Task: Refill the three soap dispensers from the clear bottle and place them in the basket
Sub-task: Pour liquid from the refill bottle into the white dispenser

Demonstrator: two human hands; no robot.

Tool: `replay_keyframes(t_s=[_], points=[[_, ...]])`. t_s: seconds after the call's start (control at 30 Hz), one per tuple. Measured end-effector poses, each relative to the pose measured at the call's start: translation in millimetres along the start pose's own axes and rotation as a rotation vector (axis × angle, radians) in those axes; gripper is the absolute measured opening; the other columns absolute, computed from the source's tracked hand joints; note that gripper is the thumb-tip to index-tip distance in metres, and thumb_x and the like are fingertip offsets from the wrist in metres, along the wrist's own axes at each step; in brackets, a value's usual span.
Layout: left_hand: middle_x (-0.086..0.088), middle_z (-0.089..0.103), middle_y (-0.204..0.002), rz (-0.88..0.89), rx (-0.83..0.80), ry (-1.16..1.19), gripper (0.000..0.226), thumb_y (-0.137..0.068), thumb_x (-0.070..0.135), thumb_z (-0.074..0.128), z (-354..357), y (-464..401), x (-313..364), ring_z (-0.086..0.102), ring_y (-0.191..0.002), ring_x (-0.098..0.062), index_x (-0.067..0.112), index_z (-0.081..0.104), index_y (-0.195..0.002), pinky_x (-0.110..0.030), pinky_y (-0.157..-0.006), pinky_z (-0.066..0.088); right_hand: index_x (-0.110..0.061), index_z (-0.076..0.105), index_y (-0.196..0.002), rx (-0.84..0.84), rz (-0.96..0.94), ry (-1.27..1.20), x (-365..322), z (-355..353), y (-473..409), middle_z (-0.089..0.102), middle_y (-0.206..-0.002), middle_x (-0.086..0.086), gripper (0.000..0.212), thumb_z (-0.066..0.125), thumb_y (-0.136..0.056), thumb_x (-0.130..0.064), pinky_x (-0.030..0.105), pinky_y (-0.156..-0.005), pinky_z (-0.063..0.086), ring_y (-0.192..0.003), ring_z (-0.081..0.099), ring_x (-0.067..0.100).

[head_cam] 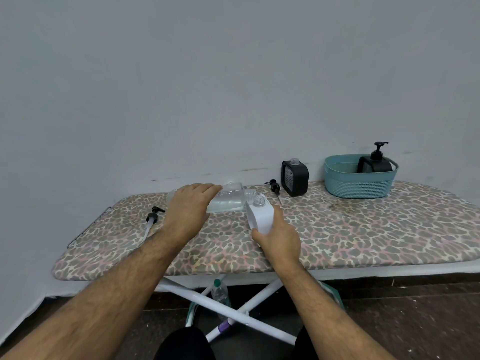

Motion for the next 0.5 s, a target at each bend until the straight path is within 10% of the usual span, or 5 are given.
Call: replay_keyframes(t_s=[0.5], points=[[0.0, 0.067, -0.126, 0.005, 0.006, 0.002, 0.075, -0.062, 0.011, 0.091, 1.3, -0.2, -0.2, 0.064, -0.112, -0.024, 0.02, 0.061, -0.13, -0.042, -0.097, 0.048, -0.026, 0.034, -0.146, 0.005, -0.001, 0.001, 0.2, 0.1, -0.4, 0.069, -0.108, 0.001, 0.078, 0.073, -0.082, -0.045, 0.026, -0.068, 0.042, -0.094, 0.066, 0.022]])
Point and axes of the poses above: each hand's wrist, its own y-axis away from the middle knuckle, its own z-axis out of the palm, x = y × z, the point moved 4 cm from there along -y, towards the middle knuckle
